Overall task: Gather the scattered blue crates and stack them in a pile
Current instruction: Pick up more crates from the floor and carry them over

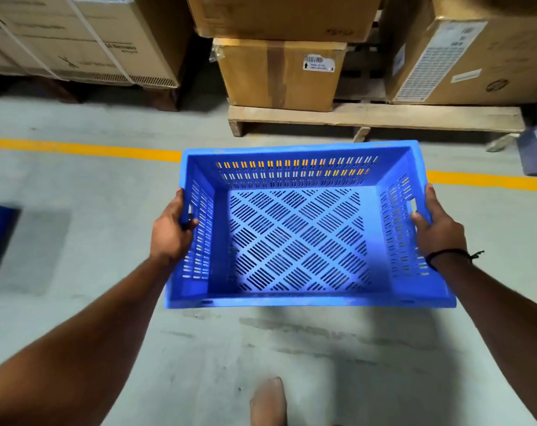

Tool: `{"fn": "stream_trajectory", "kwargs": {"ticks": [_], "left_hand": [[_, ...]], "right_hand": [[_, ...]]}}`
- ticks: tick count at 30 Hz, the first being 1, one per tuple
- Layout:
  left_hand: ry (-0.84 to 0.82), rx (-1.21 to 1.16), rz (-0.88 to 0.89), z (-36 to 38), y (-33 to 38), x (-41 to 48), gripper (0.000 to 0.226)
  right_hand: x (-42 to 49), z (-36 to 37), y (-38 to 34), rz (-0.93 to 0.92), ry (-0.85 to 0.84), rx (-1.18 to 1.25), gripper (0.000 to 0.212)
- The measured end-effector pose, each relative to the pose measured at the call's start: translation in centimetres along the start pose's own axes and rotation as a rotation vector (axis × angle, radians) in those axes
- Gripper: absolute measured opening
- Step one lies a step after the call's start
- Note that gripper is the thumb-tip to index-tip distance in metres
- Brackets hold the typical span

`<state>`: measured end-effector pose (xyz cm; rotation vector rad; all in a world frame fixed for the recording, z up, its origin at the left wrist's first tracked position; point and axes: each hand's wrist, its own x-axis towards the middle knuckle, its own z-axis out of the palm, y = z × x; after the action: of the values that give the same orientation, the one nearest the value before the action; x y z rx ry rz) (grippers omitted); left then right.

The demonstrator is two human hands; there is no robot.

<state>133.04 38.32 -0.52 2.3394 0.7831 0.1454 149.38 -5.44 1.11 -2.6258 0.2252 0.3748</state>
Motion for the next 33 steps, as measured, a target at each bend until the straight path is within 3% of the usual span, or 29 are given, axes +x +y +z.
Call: {"fn": "stream_trajectory", "kwargs": {"ticks": [5,11,16,21,24,27,29,33], "left_hand": [[-0.100,0.004,0.063,-0.4,0.7,3.3,0.068],[-0.059,-0.056,0.067,0.6,0.7,1.1,0.069],[-0.020,0.020,0.092,0.4,1.1,2.0,0.066],[-0.128,0.121,0.113,-0.1,1.3,1.9,0.075],[-0.209,0.278,0.210,-0.4,1.0,-0.2,0.083],[-0.262,0.521,0.289,-0.2,0.0,-3.1,0.097],[-0.236,0.597,0.301,0.4,-0.2,-3.1,0.098],[-0.231,0.634,0.276,0.2,0.8,-1.6,0.089]], "right_hand": [[-2.8,0.7,1.5,0.024,0.056,0.024,0.060],[-1.2,-0.1,1.4,0.039,0.046,-0.001,0.062],[-1.6,0.1,1.7,0.016,0.061,-0.015,0.060],[-1.9,0.1,1.6,-0.025,0.047,-0.003,0.061],[-2.7,0.4,2.5,-0.191,0.133,-0.242,0.066],[-3.1,1.0,3.5,-0.411,0.059,-0.599,0.076],[-2.9,1.3,3.6,-0.485,0.091,-0.645,0.080],[-3.2,1.7,3.5,-0.460,0.076,-0.577,0.082]]}}
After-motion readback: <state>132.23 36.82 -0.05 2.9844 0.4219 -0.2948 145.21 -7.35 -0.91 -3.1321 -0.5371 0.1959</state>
